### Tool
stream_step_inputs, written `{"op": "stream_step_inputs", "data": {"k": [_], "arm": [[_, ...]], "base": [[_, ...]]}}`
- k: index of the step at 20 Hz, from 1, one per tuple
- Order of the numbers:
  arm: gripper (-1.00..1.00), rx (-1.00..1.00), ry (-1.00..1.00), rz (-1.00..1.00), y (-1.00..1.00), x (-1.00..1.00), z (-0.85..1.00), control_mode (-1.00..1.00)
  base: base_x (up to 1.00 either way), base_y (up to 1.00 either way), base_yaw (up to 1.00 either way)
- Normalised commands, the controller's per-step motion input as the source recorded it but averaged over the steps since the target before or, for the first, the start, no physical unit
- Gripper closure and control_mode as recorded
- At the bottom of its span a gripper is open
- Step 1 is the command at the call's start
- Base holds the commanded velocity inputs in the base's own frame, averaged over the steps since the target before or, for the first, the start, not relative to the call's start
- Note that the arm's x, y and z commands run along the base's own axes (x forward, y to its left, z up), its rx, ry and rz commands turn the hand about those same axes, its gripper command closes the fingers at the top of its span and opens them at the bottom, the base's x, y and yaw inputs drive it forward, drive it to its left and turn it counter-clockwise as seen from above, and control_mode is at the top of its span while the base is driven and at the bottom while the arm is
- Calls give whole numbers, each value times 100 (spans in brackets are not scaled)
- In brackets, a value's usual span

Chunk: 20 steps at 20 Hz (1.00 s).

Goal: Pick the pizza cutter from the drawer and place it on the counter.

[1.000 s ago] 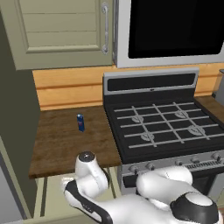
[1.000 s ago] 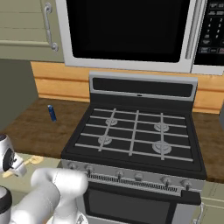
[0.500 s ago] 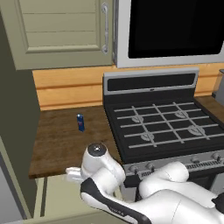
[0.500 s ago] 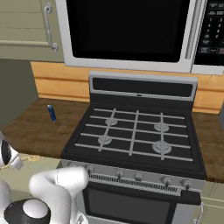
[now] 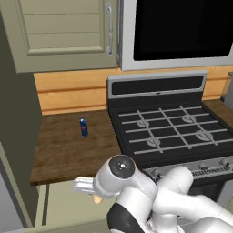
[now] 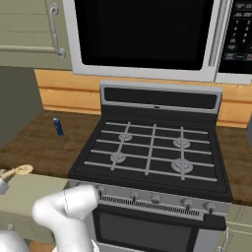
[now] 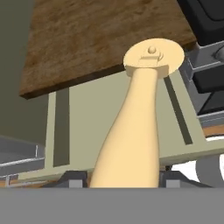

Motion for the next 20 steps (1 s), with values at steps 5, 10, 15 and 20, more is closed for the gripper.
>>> {"op": "stream_step_inputs", "data": {"k": [5,10,15,20], "arm": [[100,0,0,0,-9,63,56,-100],[100,-4,13,0,0,100,-7,-100],[100,-12,1,0,5,81,-36,-100],[100,-10,1,0,1,69,-45,-100]], "base": [[0,0,0],[0,0,0],[0,0,0],[0,0,0]]}}
